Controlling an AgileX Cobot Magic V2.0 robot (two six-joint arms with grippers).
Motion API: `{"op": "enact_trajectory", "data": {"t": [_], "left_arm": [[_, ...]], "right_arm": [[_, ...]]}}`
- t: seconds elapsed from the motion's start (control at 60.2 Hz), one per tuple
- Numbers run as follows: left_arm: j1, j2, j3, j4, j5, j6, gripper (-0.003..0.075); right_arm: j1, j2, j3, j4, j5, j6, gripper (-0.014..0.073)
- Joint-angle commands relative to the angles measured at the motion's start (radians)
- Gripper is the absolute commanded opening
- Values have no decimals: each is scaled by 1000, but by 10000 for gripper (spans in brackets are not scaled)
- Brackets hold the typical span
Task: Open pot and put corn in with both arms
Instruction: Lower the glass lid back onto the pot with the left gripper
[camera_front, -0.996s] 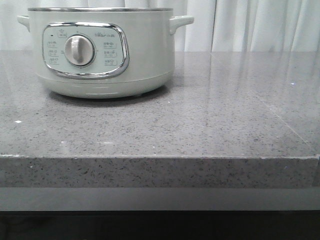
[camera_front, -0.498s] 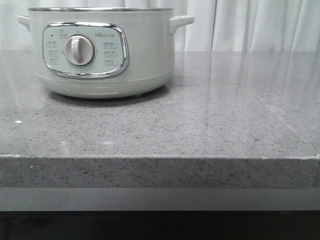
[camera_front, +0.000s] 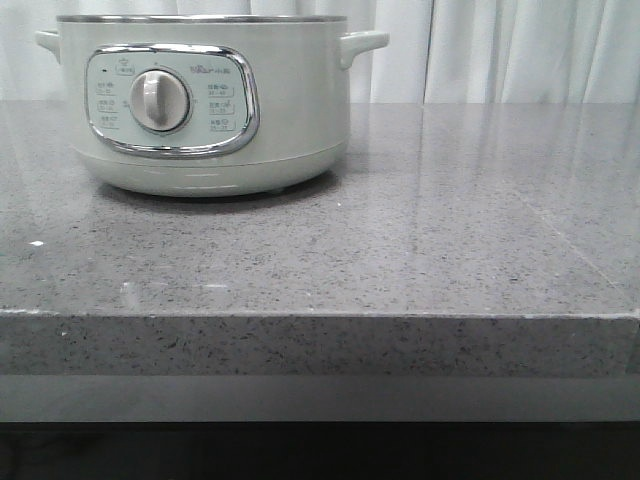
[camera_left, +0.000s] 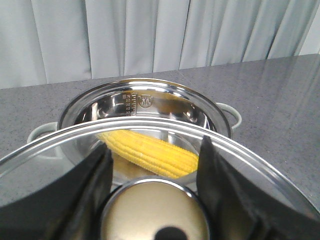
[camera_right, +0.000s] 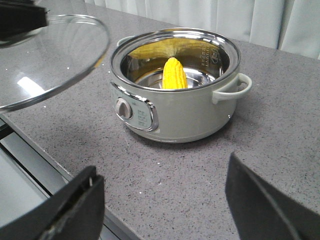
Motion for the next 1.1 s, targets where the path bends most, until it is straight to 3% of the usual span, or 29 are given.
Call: {"op": "enact_trajectory", "data": {"t": [0.0,0.349,0.697,1.079], "left_arm": [[-8,66,-97,-9,-198,-4,237],[-8,391,-327,-9,-289,-4,237],[-6,651,-565,37,-291,-2,237],[5,769,-629,39,-300,-4,237]], "right_arm": [[-6,-3,-22,15,-65,-3,531],[-6,-3,-22,15,-65,-3,531],[-6,-3,-22,15,-65,-3,531],[-6,-3,-22,15,-65,-3,531]]}}
